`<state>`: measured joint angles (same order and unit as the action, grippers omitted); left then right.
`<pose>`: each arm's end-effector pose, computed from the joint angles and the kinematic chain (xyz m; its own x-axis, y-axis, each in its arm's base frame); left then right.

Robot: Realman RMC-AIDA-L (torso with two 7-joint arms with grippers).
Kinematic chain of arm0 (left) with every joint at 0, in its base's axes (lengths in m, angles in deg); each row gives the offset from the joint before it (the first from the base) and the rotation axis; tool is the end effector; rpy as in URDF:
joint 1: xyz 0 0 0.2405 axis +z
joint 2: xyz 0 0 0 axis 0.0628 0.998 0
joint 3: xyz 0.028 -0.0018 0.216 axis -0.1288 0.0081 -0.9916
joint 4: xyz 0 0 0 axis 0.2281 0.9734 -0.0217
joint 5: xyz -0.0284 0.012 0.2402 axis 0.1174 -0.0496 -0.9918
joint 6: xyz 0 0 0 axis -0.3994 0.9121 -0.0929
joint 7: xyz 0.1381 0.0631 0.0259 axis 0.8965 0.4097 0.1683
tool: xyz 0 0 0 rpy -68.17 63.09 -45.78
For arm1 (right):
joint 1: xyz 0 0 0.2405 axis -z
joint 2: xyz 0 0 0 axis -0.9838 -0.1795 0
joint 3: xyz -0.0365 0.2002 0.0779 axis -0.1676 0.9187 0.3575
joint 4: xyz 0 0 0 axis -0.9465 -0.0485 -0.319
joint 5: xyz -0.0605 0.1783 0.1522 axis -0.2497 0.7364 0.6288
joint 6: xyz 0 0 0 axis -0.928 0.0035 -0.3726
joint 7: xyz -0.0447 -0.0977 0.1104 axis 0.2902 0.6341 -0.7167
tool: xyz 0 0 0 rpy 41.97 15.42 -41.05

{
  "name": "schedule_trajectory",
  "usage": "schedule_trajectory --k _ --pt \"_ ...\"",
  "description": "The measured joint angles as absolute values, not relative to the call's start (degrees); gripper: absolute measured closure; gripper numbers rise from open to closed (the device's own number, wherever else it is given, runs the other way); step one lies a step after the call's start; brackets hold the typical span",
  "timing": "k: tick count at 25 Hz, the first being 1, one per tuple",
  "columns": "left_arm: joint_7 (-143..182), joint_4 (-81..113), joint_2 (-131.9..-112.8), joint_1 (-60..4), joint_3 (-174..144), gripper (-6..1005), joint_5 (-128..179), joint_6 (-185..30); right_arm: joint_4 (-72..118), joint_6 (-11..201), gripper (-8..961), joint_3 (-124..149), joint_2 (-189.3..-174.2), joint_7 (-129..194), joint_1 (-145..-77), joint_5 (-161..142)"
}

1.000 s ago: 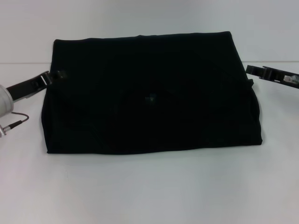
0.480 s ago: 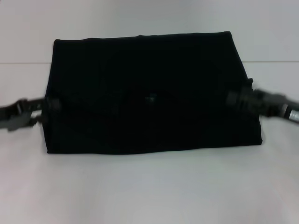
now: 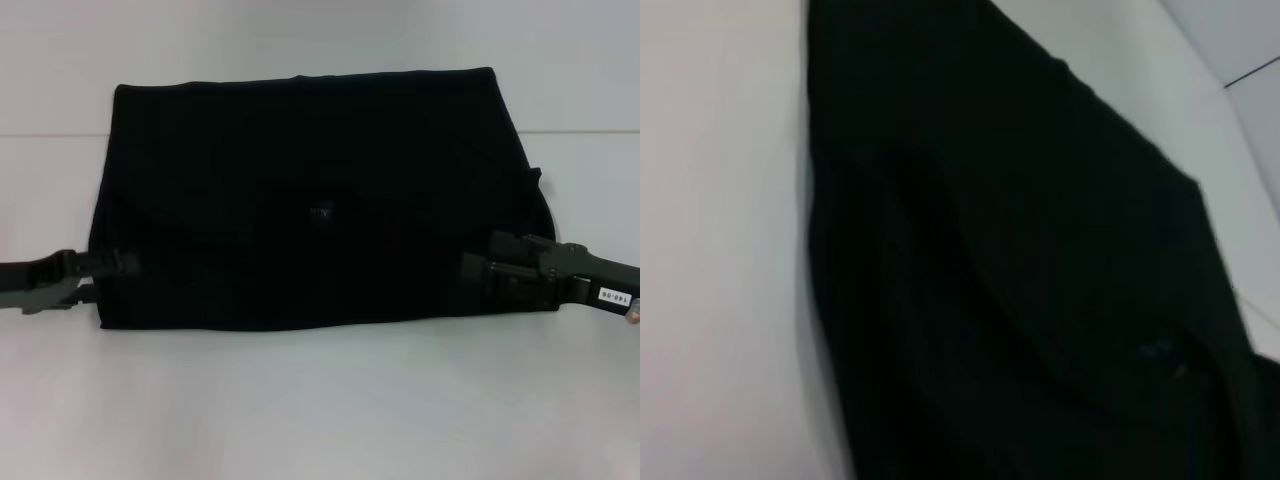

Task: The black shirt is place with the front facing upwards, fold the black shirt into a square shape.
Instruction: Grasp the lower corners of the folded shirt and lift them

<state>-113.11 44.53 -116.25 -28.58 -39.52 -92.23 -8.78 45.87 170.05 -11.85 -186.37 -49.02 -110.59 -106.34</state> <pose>-0.3343 0.3628 0.0693 0.0368 0.8600 0.5089 0.9988 -0.0473 0.0078 0.2741 0.3474 0.0065 0.5661 -0.5036 -0.6526 -0.7119 -0.6978 -0.0790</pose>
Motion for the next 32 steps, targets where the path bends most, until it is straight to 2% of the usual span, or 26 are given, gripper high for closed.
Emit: schedule_trajectory --k 9,14,19,24,32 --pt "-113.2 44.5 -116.98 -29.5 -41.2 62 -92.3 -6.9 45.3 170.1 18 -11.9 -186.35 -48.9 -110.1 -106.3" --pt "-113.0 44.6 -116.9 -29.6 -42.8 63 -92.3 -7.7 45.3 171.6 21 -11.9 -185.79 -49.3 -110.2 -106.3" --pt "-113.2 46.5 -117.65 -29.6 -47.5 111 -93.6 -10.2 45.3 172.6 25 -11.8 -185.64 -49.4 -110.0 -106.3" --pt "-113.4 47.4 -118.48 -30.0 -48.1 284 -94.9 -11.9 45.3 173.2 29 -11.9 -185.6 -49.5 -109.9 -106.3" --pt "-113.5 47.5 -118.1 -30.7 -48.4 618 -95.1 -11.6 45.3 171.9 34 -11.6 -185.48 -49.5 -109.8 -106.3"
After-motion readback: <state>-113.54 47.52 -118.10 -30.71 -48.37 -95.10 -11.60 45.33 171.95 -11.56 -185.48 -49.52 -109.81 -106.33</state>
